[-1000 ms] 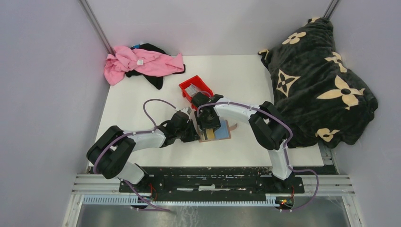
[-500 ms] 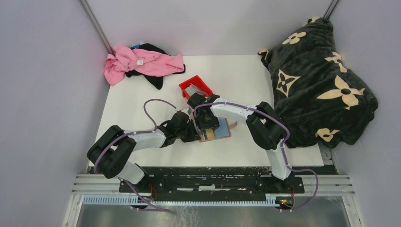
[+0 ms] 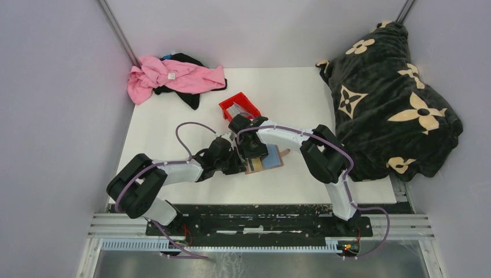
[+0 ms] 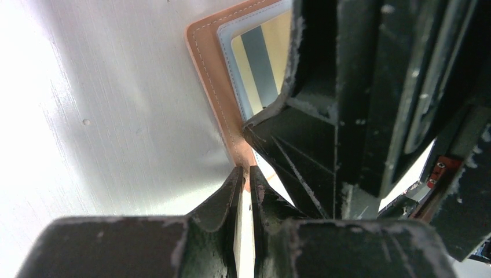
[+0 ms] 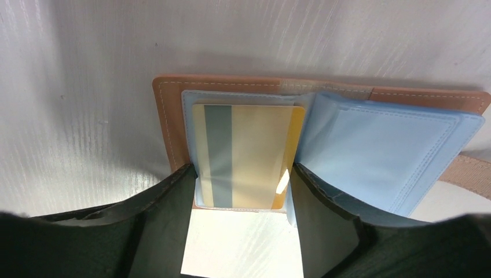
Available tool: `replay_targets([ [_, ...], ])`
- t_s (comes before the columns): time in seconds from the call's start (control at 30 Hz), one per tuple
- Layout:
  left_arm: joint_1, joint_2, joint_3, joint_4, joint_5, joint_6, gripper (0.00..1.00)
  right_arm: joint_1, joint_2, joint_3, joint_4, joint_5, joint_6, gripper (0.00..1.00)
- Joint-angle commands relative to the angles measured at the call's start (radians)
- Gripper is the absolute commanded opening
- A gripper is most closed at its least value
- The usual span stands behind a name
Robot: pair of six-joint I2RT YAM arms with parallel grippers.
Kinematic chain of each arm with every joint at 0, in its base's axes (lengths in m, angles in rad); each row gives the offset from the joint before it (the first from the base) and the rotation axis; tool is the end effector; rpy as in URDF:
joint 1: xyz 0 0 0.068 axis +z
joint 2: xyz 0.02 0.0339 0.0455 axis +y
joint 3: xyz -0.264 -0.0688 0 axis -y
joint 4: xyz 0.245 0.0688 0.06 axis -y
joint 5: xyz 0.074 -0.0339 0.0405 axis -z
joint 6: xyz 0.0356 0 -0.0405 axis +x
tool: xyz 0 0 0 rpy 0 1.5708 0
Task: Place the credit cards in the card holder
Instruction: Insert the credit card into the card holder.
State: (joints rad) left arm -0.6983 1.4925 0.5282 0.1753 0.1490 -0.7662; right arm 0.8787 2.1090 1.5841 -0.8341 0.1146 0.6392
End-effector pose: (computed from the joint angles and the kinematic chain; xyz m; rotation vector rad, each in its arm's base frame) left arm 0.1998 -0.1746 0.1321 -0.0081 2.5291 -0.8368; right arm 0.2714 0.3211 0.1624 -0.3298 2.8894 0.0917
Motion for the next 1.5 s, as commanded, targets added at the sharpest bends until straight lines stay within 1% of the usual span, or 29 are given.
replay_targets([
  [0.0,-0.015,0.011,-0.021,0.024,0.017,-0.009,0.15,0.028,0.034,0.013,0.026,-0.03,0.036,0.62],
  [0.1,-0.014,0.009,-0.022,0.025,0.017,-0.012,0.14,0.028,0.032,0.014,0.025,-0.027,0.036,0.56],
  [0.23,-0.015,0.004,-0.021,0.026,0.013,-0.015,0.15,0.028,0.025,0.014,0.026,-0.019,0.035,0.53],
  [0.27,-0.015,0.003,-0.022,0.026,0.013,-0.016,0.14,0.028,0.021,0.014,0.025,-0.016,0.032,0.54],
  [0.43,-0.015,-0.015,-0.021,0.011,0.0,-0.016,0.15,0.028,-0.012,0.016,0.024,0.01,0.009,0.67],
  [0.57,-0.015,-0.038,-0.021,-0.014,-0.019,-0.012,0.15,0.028,-0.042,0.039,0.01,0.037,-0.026,0.73],
  [0.77,-0.015,-0.073,-0.009,-0.058,-0.041,-0.004,0.17,0.027,-0.078,0.08,-0.007,0.062,-0.073,0.75],
  [0.93,-0.013,-0.117,0.03,-0.125,-0.072,0.011,0.2,0.025,-0.1,0.129,-0.032,0.083,-0.105,0.75],
  [1.1,-0.003,-0.189,0.103,-0.239,-0.125,0.046,0.23,0.016,-0.105,0.216,-0.059,0.09,-0.172,0.74],
  [1.23,0.046,-0.231,0.163,-0.296,-0.144,0.069,0.27,0.011,-0.094,0.316,-0.068,0.145,-0.275,0.73],
  [1.4,0.111,-0.208,0.275,-0.374,-0.178,0.111,0.31,-0.035,-0.035,0.468,-0.067,0.14,-0.37,0.72],
  [1.47,0.133,-0.188,0.313,-0.388,-0.196,0.12,0.32,-0.068,0.008,0.544,-0.077,0.099,-0.381,0.71],
])
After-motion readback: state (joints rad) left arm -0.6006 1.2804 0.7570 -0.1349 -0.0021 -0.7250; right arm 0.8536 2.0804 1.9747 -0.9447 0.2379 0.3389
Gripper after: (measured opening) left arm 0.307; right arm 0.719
